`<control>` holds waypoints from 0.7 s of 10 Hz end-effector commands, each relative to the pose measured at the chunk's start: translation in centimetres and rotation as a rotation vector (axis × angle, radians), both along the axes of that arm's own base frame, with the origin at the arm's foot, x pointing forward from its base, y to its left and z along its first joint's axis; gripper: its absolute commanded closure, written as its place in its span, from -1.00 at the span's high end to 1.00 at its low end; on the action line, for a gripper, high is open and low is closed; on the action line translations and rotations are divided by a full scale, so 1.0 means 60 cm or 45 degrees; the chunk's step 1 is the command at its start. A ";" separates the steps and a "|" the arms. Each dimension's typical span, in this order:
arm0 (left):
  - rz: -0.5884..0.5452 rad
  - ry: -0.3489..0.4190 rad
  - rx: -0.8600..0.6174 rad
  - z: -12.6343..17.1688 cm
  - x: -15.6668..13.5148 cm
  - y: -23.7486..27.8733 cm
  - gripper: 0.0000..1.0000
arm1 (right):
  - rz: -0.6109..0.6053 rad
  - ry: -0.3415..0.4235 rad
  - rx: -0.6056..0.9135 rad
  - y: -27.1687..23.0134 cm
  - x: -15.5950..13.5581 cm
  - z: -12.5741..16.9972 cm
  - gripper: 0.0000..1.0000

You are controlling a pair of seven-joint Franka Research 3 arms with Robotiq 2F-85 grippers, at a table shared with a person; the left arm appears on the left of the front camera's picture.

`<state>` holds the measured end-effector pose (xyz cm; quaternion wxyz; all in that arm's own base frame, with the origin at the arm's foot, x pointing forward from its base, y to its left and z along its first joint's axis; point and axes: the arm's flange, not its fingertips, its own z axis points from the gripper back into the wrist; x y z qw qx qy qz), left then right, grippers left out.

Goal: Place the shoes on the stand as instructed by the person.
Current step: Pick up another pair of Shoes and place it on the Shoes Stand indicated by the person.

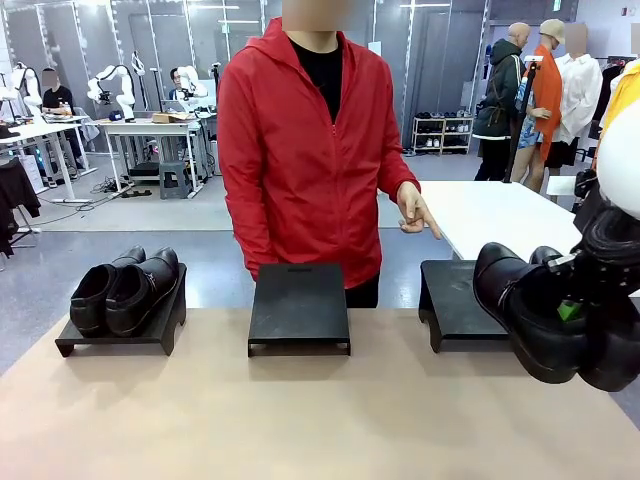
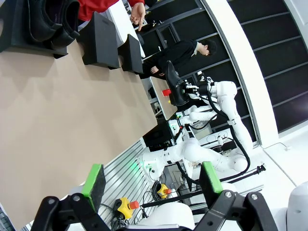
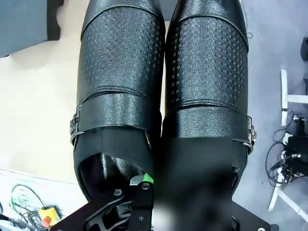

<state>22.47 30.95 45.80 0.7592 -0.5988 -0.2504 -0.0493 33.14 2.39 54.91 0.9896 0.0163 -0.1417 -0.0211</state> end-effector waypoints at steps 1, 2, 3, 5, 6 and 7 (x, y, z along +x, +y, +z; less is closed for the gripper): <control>-0.014 -0.034 -0.002 0.001 -0.005 -0.004 1.00 | -0.008 -0.026 -0.003 0.004 0.000 0.014 -1.00; -0.014 -0.034 -0.002 0.001 -0.005 -0.004 1.00 | 0.000 0.000 0.000 0.000 0.000 0.000 -0.85; -0.014 -0.034 -0.002 0.001 -0.005 -0.004 1.00 | -0.108 -0.163 -0.052 -0.012 0.042 0.014 -0.85; -0.014 -0.034 -0.002 0.001 -0.005 -0.004 1.00 | -0.073 -0.184 -0.030 -0.022 0.115 0.033 -0.85; -0.014 -0.034 -0.002 0.001 -0.005 -0.004 1.00 | -0.067 -0.168 -0.026 -0.036 0.150 0.038 -0.85; -0.014 -0.034 -0.002 0.001 -0.005 -0.004 1.00 | -0.021 -0.151 -0.015 -0.050 0.179 0.036 -0.85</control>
